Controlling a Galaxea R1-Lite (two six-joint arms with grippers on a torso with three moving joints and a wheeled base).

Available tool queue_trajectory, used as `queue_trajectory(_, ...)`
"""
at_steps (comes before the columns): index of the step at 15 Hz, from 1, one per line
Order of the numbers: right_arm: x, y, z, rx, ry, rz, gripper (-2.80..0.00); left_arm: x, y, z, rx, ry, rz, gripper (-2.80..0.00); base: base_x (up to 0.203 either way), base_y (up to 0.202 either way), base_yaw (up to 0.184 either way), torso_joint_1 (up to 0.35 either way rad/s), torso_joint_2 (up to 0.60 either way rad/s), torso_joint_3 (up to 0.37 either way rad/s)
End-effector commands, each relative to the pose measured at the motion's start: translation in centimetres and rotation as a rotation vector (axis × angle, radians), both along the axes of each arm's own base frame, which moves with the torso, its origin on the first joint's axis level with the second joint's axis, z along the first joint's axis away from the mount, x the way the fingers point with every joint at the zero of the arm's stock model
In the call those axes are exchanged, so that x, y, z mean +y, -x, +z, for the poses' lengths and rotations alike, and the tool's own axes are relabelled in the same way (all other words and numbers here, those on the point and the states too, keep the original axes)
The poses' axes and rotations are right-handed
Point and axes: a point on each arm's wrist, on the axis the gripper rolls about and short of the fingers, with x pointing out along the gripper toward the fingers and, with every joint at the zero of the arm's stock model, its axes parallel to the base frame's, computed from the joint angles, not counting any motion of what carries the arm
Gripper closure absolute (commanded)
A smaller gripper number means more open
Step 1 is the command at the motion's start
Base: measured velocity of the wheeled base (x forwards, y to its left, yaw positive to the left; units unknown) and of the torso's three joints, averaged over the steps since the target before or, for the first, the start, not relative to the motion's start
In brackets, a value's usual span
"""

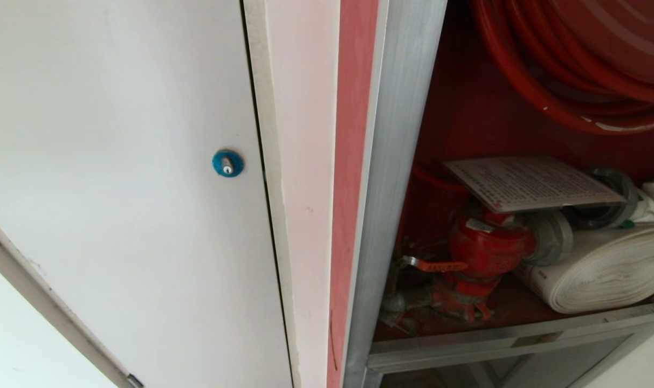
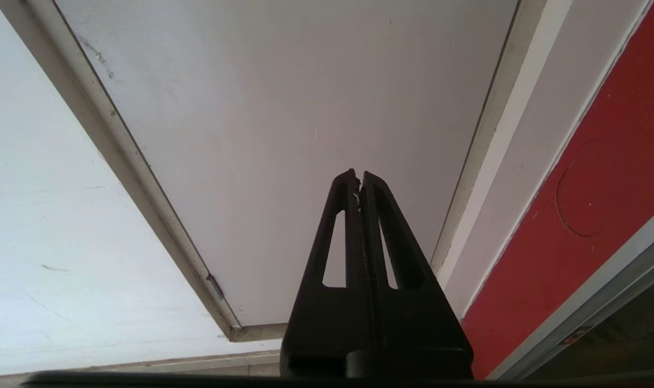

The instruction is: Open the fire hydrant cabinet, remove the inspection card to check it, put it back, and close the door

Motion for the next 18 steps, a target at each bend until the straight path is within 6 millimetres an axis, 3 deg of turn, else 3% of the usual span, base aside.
queue_trajectory(1,0.0,-0.2,0.0,0.008,0.011,0.015,-2.80,0.0,0.0,0.0,-0.001,0.000,0.000,0.00,0.000,0.000,0.000,0.000,0.00,0.000)
queue_trajectory(3,0.0,-0.6,-0.2,0.026,0.026,0.019,-2.80,0.0,0.0,0.0,-0.001,-0.001,0.000,0.00,0.000,0.000,0.000,0.000,0.00,0.000)
queue_trajectory(9,0.2,-6.6,-0.4,0.047,0.031,0.045,-2.80,0.0,0.0,0.0,-0.001,0.000,0.000,0.00,0.000,0.000,0.000,0.000,0.00,0.000)
queue_trajectory(12,0.7,-8.1,-0.9,0.056,-0.002,0.093,-2.80,0.0,0.0,0.0,-0.001,0.000,0.000,0.00,0.000,0.000,0.000,0.000,0.00,0.000)
queue_trajectory(18,1.1,-12.8,-1.5,0.060,0.002,0.095,-2.80,0.0,0.0,0.0,-0.001,-0.001,0.000,0.00,0.000,0.000,0.000,0.000,0.00,0.000)
